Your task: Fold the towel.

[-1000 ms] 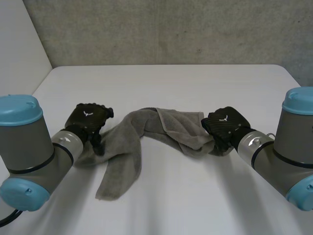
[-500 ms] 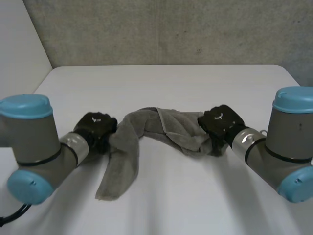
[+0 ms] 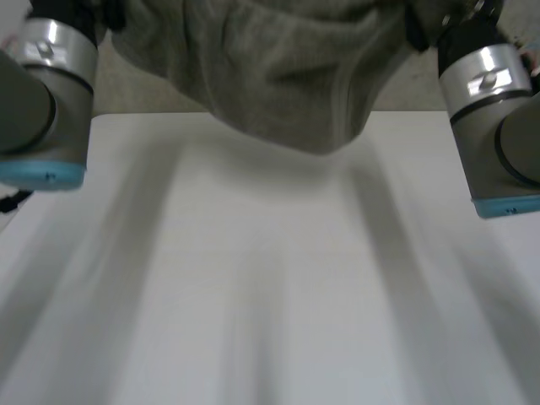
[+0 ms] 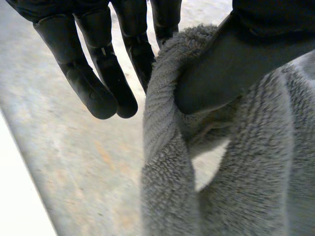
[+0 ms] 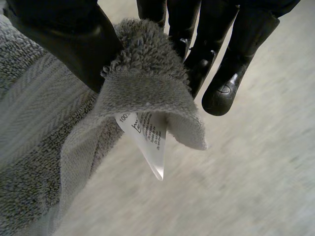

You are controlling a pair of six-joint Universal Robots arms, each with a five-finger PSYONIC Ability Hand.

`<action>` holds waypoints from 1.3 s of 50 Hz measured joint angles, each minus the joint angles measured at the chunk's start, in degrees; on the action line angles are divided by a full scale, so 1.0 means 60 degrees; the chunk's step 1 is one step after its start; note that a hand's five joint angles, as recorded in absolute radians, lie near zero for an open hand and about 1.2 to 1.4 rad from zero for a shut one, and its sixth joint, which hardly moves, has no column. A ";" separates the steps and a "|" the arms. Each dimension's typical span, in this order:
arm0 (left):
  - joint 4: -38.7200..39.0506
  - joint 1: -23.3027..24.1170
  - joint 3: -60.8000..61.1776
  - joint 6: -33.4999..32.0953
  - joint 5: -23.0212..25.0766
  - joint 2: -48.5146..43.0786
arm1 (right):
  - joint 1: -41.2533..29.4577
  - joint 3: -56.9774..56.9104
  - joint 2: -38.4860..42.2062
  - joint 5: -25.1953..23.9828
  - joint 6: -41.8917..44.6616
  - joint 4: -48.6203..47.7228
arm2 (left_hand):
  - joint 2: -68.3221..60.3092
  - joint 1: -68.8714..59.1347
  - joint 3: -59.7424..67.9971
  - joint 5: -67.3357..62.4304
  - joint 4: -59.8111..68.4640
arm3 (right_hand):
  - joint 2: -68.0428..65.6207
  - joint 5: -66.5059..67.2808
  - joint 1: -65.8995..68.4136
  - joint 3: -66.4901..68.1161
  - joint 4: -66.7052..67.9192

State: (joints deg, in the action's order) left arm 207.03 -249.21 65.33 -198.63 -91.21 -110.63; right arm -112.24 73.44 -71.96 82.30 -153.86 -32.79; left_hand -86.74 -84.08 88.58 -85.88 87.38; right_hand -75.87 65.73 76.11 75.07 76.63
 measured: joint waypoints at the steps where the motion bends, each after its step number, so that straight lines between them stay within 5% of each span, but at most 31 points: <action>1: 0.0029 -0.0004 0.0300 -0.0015 0.0141 0.0017 | 0.0004 -0.0072 0.0143 -0.0072 0.0016 0.0602 | -0.0001 0.0000 0.0002 -0.0001 0.0001 | 0.0000 0.0000 0.0000 0.0000 0.0000; 15: 0.0855 -0.0440 0.5500 -0.0683 0.2325 -0.0021 | 0.0063 0.0543 0.1561 -0.1466 0.1807 0.5774 | -0.0042 0.0000 0.0017 -0.0001 0.0001 | -0.0001 0.0000 0.0001 0.0000 0.0000; 24: 0.1133 -0.0868 0.8096 -0.2599 0.3424 0.0869 | 0.0074 0.1475 0.1219 -0.1427 0.2437 0.6572 | -0.0042 0.0000 0.0025 -0.0002 0.0001 | -0.0001 0.0000 0.0002 0.0000 0.0000; 31: 0.1058 -0.1183 0.9409 -0.2933 0.4144 0.2334 | 0.0074 0.2089 0.0655 -0.1379 0.2395 0.6678 | -0.0042 0.0000 0.0029 -0.0002 0.0001 | -0.0024 0.0000 0.0001 0.0000 0.0000; 34: 0.1032 -0.1262 1.0008 -0.2922 0.4578 0.3080 | 0.0074 0.2340 0.0453 -0.1372 0.2376 0.6720 | 0.2268 0.1997 -0.2490 0.2213 -0.2465 | -0.0024 0.0000 0.0001 0.0000 0.0000; 38: 0.1053 -0.1317 1.0804 -0.2887 0.5365 0.4086 | 0.0082 0.2615 0.0283 -0.1372 0.2361 0.6736 | 0.8977 0.8716 -0.9350 0.9045 -0.9354 | -0.0024 0.0000 0.0001 0.0000 0.0000; 43: 0.1089 -0.1544 1.1035 -0.2855 0.5889 0.4644 | 0.0087 0.2718 0.0261 -0.1385 0.2346 0.6702 | 1.1877 1.1361 -1.2304 1.2032 -1.1991 | -0.0024 0.0001 0.0001 0.0000 0.0000; 55: 0.0678 -0.2447 0.9141 -0.1711 0.5826 0.4029 | 0.0100 0.2701 0.0319 -0.1239 0.2227 0.6476 | 1.1921 1.1382 -1.2370 1.2119 -1.1992 | -0.0024 0.0000 0.0001 0.0000 0.0000; 65: -0.0517 -0.2480 0.7144 0.0259 0.4268 0.2137 | 0.0199 0.2731 0.0340 -0.1234 0.2058 0.6353 | 1.1534 1.1260 -1.1853 1.1350 -1.1932 | -0.0024 0.0000 0.0001 0.0000 0.0000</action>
State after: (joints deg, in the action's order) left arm 203.93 -264.09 108.20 -197.07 -65.60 -97.81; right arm -111.04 89.83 -69.92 74.90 -141.51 5.33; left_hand -17.54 -16.53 17.46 -17.78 15.79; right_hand -76.01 65.73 76.11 75.07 76.63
